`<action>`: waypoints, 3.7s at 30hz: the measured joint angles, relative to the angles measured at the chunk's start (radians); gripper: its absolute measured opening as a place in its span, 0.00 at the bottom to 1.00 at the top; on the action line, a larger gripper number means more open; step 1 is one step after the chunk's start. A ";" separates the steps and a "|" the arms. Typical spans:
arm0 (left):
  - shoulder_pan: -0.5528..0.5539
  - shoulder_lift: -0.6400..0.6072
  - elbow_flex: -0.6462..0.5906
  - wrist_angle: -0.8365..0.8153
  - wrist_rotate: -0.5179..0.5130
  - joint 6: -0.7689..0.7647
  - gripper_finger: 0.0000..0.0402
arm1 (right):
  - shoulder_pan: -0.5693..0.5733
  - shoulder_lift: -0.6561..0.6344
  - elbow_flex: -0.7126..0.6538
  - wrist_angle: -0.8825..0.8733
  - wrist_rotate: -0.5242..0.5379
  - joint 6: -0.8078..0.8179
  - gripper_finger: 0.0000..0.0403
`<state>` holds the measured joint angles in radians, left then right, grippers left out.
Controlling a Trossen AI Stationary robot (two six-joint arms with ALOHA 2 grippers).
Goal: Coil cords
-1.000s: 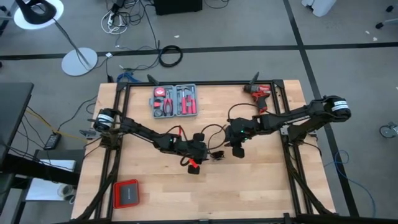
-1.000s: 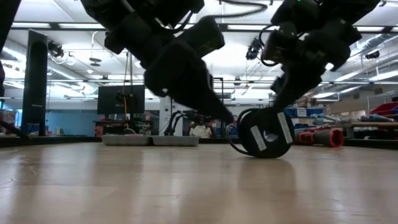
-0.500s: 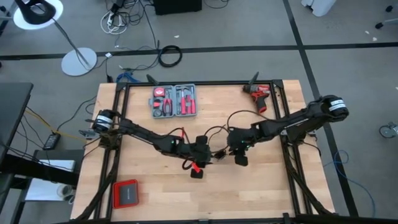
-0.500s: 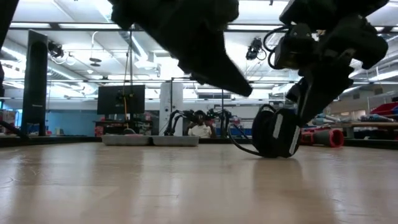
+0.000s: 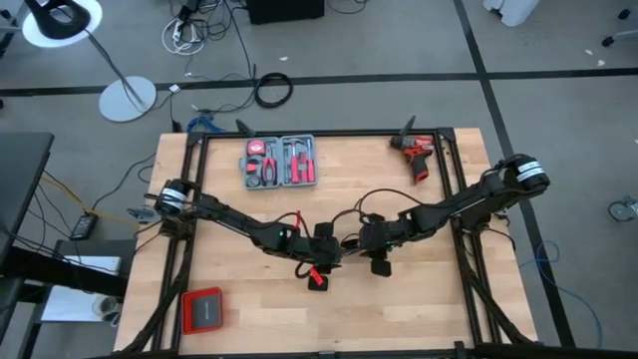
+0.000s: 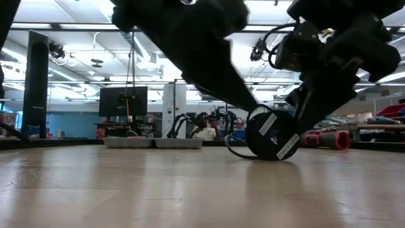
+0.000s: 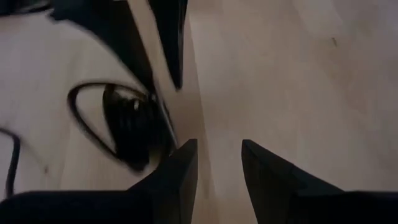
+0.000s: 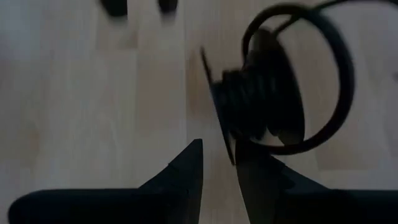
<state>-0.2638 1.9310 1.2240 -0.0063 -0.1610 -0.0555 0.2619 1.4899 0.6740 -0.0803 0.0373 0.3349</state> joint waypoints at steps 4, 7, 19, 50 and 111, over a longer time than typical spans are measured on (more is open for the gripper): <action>-0.001 0.035 0.035 -0.023 -0.027 -0.001 0.32 | -0.001 0.000 0.017 -0.002 0.002 -0.016 0.23; 0.000 0.065 0.063 -0.054 -0.040 -0.009 0.33 | -0.001 0.010 0.033 0.005 0.003 -0.022 0.23; 0.001 0.075 0.164 -0.240 -0.120 -0.004 0.33 | -0.001 0.048 0.044 -0.010 -0.004 -0.024 0.23; 0.037 0.103 0.181 -0.260 -0.088 0.046 0.33 | -0.001 0.048 0.044 0.032 -0.004 -0.045 0.23; -0.006 0.009 0.177 -0.260 -0.008 0.284 0.00 | -0.239 -0.156 0.063 -0.164 -0.013 -0.216 0.24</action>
<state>-0.2699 1.9396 1.4006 -0.2662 -0.1686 0.2280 0.0230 1.3335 0.7368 -0.2445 0.0243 0.1186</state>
